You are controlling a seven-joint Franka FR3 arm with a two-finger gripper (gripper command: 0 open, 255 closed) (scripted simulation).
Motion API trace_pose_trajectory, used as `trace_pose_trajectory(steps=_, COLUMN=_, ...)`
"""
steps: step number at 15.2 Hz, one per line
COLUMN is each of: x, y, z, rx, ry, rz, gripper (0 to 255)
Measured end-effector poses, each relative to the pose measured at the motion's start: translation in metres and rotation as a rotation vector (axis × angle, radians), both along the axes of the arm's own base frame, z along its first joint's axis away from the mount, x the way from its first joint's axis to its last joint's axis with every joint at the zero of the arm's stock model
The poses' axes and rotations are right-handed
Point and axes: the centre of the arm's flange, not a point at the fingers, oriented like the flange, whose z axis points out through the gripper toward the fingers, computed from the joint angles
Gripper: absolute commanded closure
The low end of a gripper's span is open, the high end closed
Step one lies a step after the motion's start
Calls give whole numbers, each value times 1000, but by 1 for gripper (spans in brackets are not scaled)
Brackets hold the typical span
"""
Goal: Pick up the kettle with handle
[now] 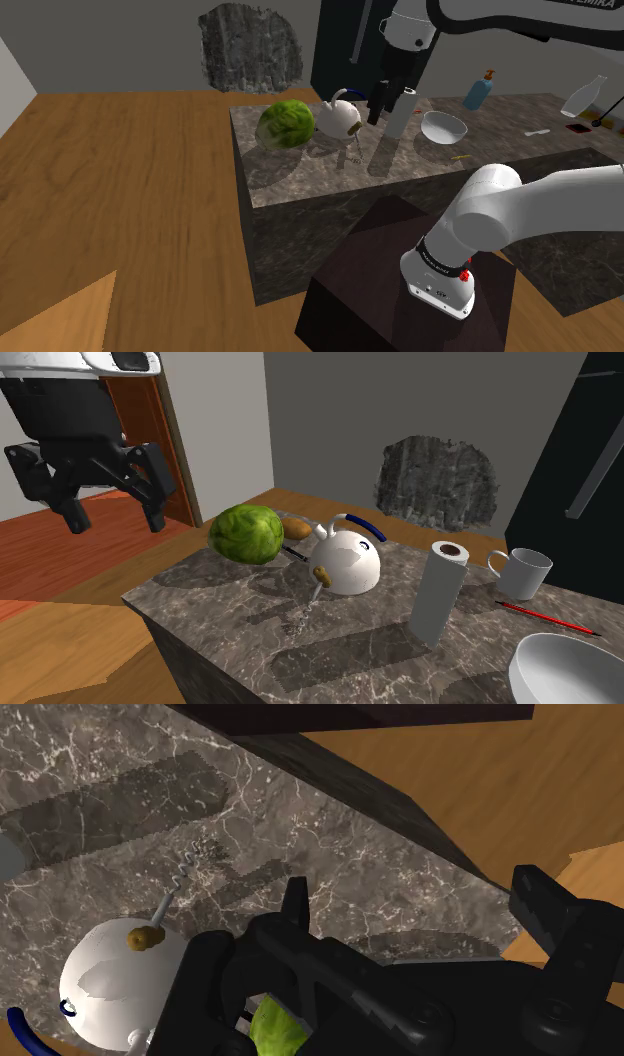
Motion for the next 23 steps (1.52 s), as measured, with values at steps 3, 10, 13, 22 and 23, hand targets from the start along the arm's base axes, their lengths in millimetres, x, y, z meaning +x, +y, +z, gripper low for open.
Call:
trace_pose_trajectory(steps=3, x=5, y=-16, z=-4, rx=5, ry=-8, rz=30, gripper=0)
trace_pose_trajectory(steps=10, x=31, y=-97, z=-31, rx=29, ry=-52, rz=213, gripper=0)
trace_pose_trajectory(steps=13, x=51, y=-131, z=-43, rx=39, ry=-72, rz=295, gripper=0)
trace_pose_trajectory(steps=22, x=124, y=-219, z=-77, rx=70, ry=-133, rz=540, gripper=0)
trace_pose_trajectory(steps=23, x=132, y=-226, z=-81, rx=74, ry=-139, rz=568, gripper=0)
